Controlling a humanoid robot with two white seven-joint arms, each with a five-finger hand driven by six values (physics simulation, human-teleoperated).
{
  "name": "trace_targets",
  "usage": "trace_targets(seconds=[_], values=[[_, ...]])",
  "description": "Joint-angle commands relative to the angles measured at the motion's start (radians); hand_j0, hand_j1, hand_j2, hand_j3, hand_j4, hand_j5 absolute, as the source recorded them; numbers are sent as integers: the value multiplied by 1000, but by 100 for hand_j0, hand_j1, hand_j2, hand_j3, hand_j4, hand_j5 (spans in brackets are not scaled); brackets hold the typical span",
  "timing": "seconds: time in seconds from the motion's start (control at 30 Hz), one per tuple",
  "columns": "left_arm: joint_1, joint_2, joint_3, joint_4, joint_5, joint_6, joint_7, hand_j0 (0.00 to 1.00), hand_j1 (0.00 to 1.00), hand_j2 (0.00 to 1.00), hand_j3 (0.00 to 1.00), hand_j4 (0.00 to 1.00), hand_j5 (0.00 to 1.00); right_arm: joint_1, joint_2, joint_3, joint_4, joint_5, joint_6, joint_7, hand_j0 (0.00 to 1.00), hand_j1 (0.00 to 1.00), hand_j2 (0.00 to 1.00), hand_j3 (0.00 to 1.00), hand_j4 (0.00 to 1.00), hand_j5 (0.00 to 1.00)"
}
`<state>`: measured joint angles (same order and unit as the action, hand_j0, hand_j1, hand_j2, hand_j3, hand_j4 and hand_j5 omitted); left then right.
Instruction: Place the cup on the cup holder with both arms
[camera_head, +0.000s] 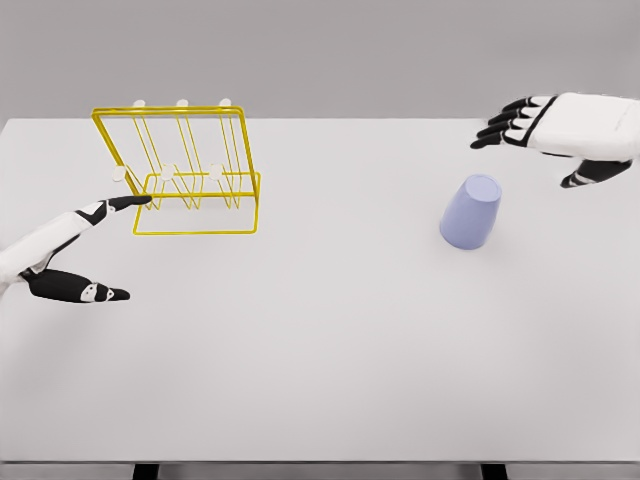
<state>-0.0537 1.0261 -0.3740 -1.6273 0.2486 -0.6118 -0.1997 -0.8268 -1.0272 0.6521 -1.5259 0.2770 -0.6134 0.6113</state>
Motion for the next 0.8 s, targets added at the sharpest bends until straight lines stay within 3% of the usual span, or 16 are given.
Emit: trace_targets(seconds=[0.0,0.13,0.27,0.5,0.77], values=[[0,2,0,0,6,1,2,100,100,100,100,100,100,-5,42,37,102,67,3,0,100,100,100,100,100,100],[15,3,1,0,6,1,3,100,100,100,100,100,100,-51,79,90,173,80,3,0,100,100,100,100,100,100],[15,3,1,0,6,1,3,100,100,100,100,100,100,-52,134,118,211,139,3,0,100,100,100,100,100,100],[17,2,1,0,8,1,3,100,100,100,100,100,100,-64,174,127,210,142,3,0,100,100,100,100,100,100],[17,2,1,0,8,1,3,100,100,100,100,100,100,-69,194,198,228,195,3,0,100,100,100,100,100,100]])
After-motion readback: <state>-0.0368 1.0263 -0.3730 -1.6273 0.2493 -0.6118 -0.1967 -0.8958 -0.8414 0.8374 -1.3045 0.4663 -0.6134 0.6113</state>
